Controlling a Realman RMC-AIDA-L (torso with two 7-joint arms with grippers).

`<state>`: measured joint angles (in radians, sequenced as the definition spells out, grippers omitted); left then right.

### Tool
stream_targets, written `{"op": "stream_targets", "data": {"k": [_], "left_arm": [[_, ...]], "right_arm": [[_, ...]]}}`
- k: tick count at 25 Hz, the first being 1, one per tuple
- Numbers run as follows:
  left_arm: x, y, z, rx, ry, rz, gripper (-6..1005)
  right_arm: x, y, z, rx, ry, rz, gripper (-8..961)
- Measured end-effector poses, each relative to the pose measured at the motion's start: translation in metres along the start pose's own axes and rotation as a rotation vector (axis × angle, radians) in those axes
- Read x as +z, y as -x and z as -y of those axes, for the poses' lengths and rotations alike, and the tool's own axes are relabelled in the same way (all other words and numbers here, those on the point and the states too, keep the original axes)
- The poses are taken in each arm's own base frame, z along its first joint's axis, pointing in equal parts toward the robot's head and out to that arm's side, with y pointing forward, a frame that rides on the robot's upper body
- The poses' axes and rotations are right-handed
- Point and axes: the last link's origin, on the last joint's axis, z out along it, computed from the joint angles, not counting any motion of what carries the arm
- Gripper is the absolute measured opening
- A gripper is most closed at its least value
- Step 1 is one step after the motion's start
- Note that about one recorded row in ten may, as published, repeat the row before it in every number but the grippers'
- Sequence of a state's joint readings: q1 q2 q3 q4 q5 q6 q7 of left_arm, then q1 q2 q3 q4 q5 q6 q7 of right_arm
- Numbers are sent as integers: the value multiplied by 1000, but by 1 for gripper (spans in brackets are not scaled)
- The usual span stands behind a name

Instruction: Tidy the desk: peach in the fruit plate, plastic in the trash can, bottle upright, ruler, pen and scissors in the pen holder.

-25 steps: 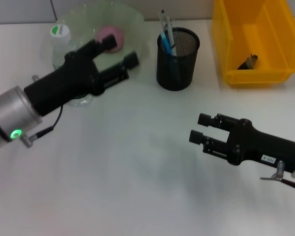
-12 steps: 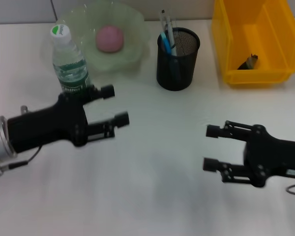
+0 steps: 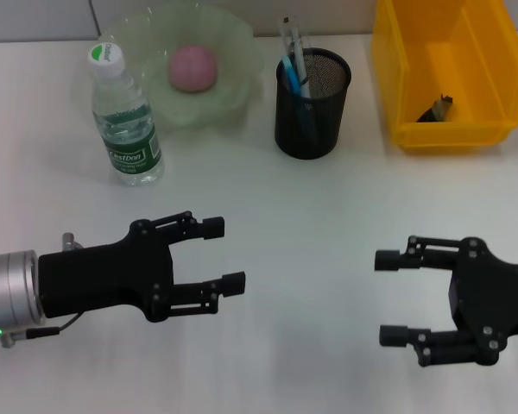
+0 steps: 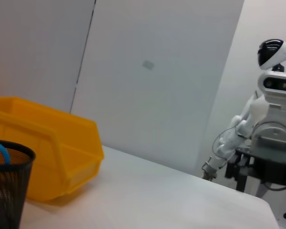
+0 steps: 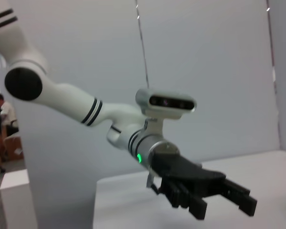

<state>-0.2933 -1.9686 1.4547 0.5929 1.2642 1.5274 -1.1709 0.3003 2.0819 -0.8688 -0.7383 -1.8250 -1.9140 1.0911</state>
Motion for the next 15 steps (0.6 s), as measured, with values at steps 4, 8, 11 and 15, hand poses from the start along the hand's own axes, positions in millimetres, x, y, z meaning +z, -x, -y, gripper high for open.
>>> {"op": "stream_targets", "data": {"k": [4, 8, 11, 15], "left_arm": [[-1, 3, -4, -4, 16, 11, 814], [-1, 7, -6, -2, 28, 36, 814], [-1, 8, -7, 0, 32, 42, 814], [0, 9, -7, -1, 33, 41, 813]], "right_arm": [[1, -3, 0, 4, 14, -26, 754], [2, -4, 0, 7, 10, -27, 754], [2, -7, 1, 14, -7, -34, 754], [3, -9, 0, 27, -8, -30, 754]]}}
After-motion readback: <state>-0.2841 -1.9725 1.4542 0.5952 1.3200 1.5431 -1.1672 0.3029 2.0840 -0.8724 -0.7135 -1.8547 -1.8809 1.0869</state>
